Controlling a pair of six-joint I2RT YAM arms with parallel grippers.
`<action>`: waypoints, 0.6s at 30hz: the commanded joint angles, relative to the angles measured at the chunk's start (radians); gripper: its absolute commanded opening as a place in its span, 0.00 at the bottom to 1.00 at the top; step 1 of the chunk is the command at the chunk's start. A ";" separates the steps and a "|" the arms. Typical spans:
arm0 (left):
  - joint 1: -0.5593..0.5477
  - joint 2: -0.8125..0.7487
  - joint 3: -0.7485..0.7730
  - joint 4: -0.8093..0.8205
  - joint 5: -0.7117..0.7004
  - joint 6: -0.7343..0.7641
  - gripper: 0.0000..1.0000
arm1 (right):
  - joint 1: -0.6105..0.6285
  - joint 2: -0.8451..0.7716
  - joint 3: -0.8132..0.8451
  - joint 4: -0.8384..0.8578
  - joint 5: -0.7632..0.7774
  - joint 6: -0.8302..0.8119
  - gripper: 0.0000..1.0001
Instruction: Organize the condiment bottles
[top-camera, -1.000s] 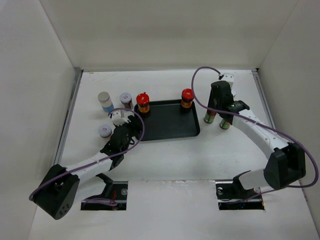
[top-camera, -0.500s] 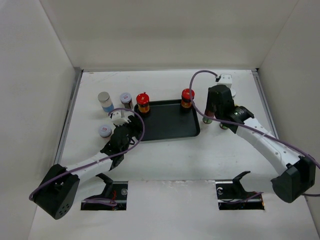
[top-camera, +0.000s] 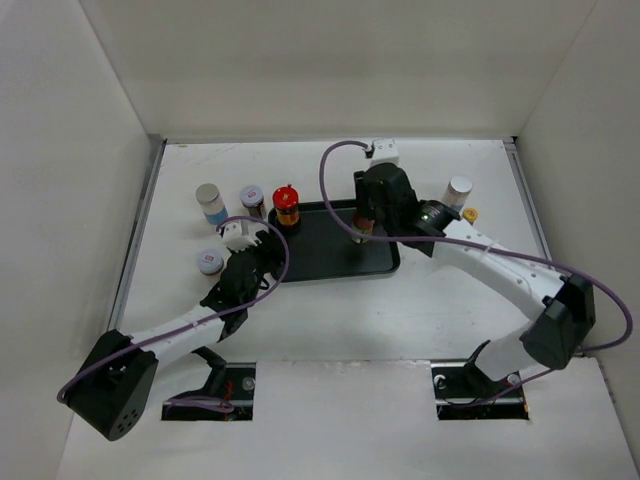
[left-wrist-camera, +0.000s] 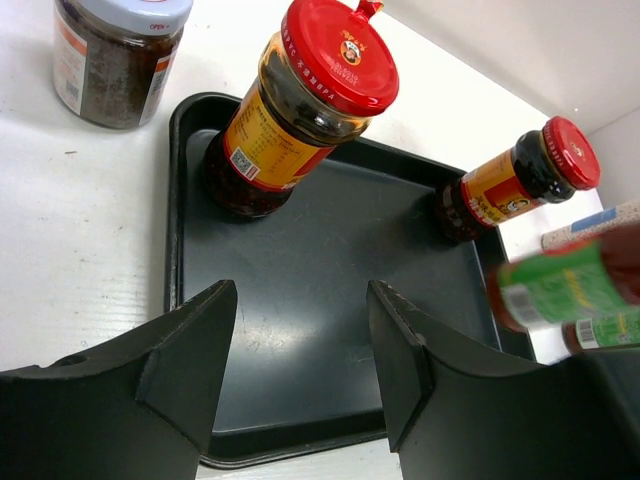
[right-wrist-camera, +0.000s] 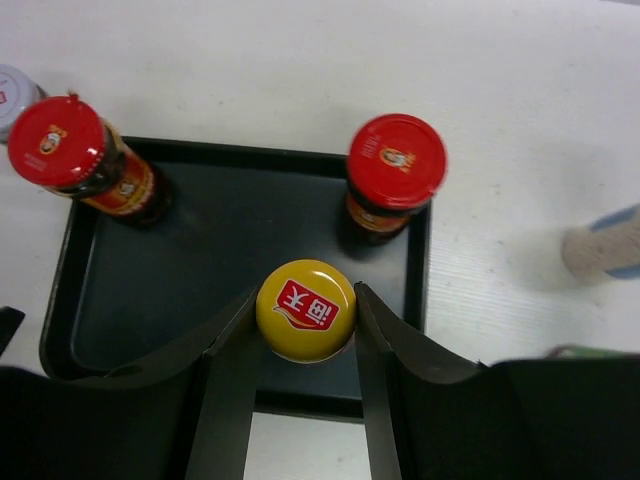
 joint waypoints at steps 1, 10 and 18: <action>0.006 -0.020 -0.003 0.056 0.001 -0.011 0.53 | 0.001 0.051 0.111 0.217 -0.032 -0.033 0.24; 0.008 -0.014 -0.004 0.059 -0.001 -0.014 0.53 | 0.001 0.278 0.302 0.278 -0.109 -0.050 0.23; 0.003 -0.024 -0.009 0.067 -0.010 -0.014 0.53 | 0.002 0.430 0.430 0.295 -0.127 -0.053 0.23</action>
